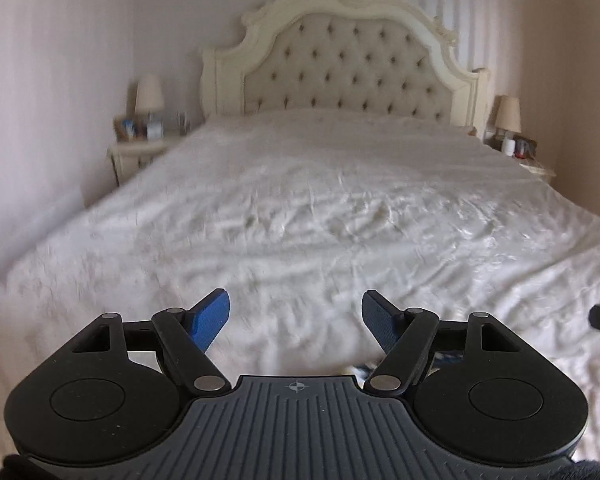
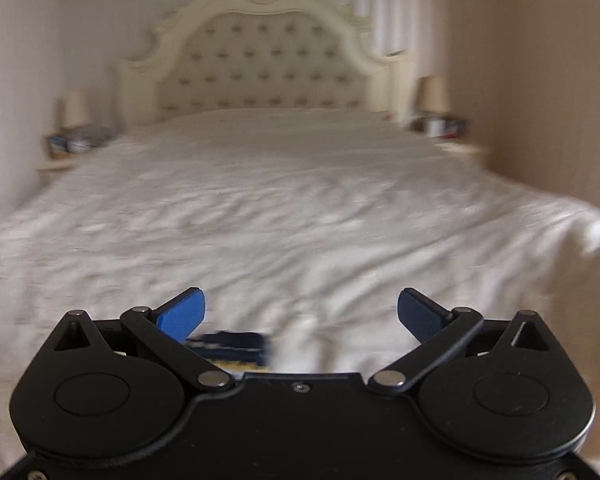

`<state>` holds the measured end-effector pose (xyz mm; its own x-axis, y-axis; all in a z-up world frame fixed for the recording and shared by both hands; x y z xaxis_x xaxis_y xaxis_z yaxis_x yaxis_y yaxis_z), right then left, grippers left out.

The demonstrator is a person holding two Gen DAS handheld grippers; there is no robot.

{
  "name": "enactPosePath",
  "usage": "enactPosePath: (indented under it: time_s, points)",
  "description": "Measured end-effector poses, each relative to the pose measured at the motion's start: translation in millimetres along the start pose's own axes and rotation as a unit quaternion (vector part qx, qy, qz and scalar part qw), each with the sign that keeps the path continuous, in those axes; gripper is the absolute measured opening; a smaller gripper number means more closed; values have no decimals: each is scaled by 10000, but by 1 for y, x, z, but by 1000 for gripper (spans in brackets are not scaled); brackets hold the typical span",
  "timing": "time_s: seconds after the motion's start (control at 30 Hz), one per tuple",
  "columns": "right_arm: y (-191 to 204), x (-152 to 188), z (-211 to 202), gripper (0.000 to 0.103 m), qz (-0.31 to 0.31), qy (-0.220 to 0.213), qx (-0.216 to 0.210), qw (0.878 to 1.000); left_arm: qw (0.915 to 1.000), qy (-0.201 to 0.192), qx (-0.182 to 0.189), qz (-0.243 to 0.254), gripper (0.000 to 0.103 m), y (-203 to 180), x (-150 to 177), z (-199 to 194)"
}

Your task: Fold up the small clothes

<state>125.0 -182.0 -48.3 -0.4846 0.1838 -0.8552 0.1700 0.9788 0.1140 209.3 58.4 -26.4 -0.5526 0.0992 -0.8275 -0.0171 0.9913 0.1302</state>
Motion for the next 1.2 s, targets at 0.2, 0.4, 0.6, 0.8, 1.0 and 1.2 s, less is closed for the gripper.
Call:
enactPosePath:
  time_s: [0.2, 0.4, 0.6, 0.8, 1.0, 1.2]
  points:
    - [12, 1, -16, 102, -16, 645, -808, 9946, 9982, 576, 25, 152, 72, -5, 19, -25]
    - [15, 20, -38, 102, 199, 1106, -858, 9900, 9935, 1028, -170, 456, 72, -13, 51, -47]
    - [10, 48, -58, 102, 729, 1557, -863, 9813, 9876, 1398, -370, 604, 72, -14, 72, -66]
    - [12, 64, -75, 102, 659, 1716, -761, 9800, 9849, 1549, -421, 645, 72, -11, 89, -81]
    - [14, 68, -85, 102, 675, 1758, -783, 9790, 9822, 1685, -421, 709, 72, -9, 101, -90]
    - [19, 68, -92, 102, 650, 1732, -820, 9793, 9812, 1726, -368, 778, 72, -8, 106, -97]
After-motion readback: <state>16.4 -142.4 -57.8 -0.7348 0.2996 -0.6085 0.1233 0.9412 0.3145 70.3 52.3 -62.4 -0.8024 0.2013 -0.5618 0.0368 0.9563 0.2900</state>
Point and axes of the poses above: each gripper's, at about its wrist camera, not at the fingertips, and z roughly the way its jaws point, y to its left, x to its underside, the point moved 5 cm from there along z, roughly the way its jaws point, and after that the axes turned 15 degrees about -x, right-handed, at the moved point
